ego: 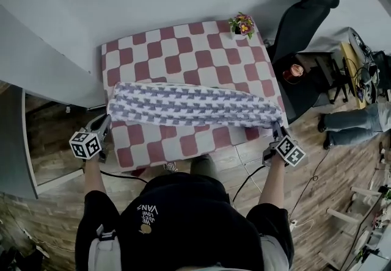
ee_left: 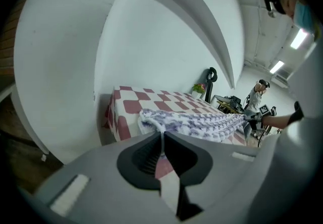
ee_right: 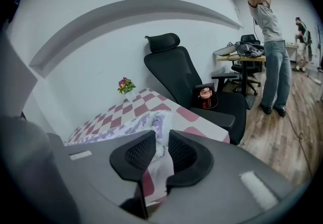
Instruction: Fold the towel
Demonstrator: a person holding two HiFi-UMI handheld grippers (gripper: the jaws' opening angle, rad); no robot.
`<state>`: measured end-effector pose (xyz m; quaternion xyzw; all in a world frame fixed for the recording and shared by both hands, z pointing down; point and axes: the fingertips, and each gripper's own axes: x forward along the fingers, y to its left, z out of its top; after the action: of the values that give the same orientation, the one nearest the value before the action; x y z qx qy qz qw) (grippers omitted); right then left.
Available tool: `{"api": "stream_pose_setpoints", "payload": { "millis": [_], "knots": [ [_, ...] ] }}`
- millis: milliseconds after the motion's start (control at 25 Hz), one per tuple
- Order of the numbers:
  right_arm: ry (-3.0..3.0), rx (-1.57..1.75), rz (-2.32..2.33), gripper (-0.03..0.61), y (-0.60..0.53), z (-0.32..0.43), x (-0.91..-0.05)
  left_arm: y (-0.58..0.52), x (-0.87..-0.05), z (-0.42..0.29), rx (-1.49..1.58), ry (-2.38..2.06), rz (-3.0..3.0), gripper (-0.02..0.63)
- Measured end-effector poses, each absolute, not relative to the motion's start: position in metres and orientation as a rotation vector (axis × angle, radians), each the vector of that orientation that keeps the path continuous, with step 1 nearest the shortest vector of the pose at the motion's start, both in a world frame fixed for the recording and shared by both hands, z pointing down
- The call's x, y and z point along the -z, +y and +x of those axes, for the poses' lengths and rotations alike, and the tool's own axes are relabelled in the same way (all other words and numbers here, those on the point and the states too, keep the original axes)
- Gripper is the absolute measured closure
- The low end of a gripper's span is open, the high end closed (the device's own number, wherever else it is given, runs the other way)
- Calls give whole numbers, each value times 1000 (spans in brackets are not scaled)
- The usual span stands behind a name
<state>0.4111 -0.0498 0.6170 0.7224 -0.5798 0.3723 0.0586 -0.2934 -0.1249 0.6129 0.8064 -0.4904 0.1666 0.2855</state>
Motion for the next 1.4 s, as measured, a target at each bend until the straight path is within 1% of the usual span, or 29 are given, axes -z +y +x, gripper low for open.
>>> {"api": "stream_pose_setpoints", "payload": {
  "millis": [400,640,840,1000,1120,1200,1240,1320,1400],
  "knots": [
    [-1838,-1140,1981,500,-37,418,-639,-113,-623,-291,-481,-1326,2114,594],
    [-2053,-1062,1579,502,-26,401,-631,-123,-617,-307,-547,-1350,2095,595],
    [-1979,-1040,1461,502,-19,406,-644,-127,-627,-301,-640,-1346,2082,597],
    [-1897,-1100,1605,492,-15,413,-660,-117,-638,-299,-707,-1359,2059,595],
    [-1747,-1205,1834,407,-7,429,-677,-111,-647,-303,-741,-1386,2033,592],
    [-1717,-1297,1964,388,-1,431,-680,-106,-651,-307,-795,-1407,2011,589],
    [-1720,-1349,2024,388,1,430,-679,-104,-652,-311,-822,-1430,1999,573],
    [-1743,-1466,2147,379,5,429,-676,-101,-648,-318,-880,-1492,1986,512],
    [-1775,-1589,2268,375,8,429,-672,-100,-641,-319,-964,-1547,2011,495]
  ]
}}
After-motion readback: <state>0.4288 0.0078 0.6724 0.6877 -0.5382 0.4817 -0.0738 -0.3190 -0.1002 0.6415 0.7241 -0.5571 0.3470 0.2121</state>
